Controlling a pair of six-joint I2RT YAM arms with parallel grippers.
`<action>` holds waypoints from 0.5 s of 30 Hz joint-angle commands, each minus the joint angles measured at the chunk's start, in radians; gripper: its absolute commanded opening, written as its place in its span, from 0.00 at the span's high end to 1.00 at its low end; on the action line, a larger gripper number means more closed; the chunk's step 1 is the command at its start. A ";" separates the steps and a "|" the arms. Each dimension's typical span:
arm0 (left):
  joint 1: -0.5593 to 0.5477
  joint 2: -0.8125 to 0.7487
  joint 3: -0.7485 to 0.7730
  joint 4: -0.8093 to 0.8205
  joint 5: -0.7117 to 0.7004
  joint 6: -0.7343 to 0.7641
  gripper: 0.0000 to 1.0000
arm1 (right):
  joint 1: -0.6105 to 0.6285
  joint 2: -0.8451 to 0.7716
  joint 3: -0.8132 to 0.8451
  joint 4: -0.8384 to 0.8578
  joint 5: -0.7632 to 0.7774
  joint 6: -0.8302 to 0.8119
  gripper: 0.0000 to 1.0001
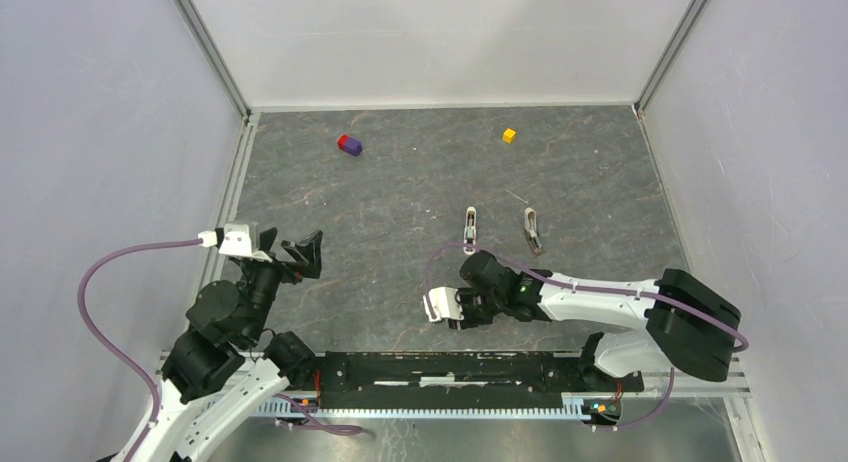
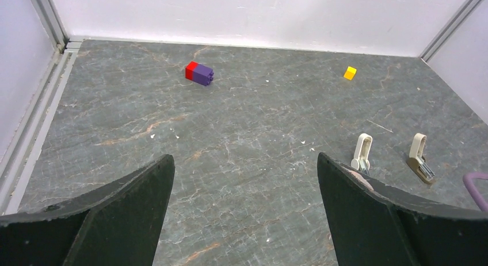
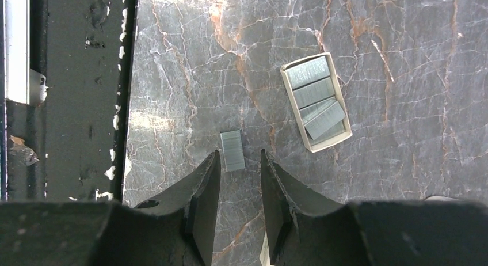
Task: Load the staples into the stapler
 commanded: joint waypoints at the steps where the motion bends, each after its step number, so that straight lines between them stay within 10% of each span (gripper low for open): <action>1: 0.002 -0.006 -0.006 0.040 -0.023 0.049 0.00 | 0.006 0.019 0.036 0.032 -0.024 -0.008 0.62; 15: 0.003 -0.012 -0.008 0.038 -0.031 0.047 0.00 | 0.006 0.073 0.036 0.027 -0.021 0.005 0.62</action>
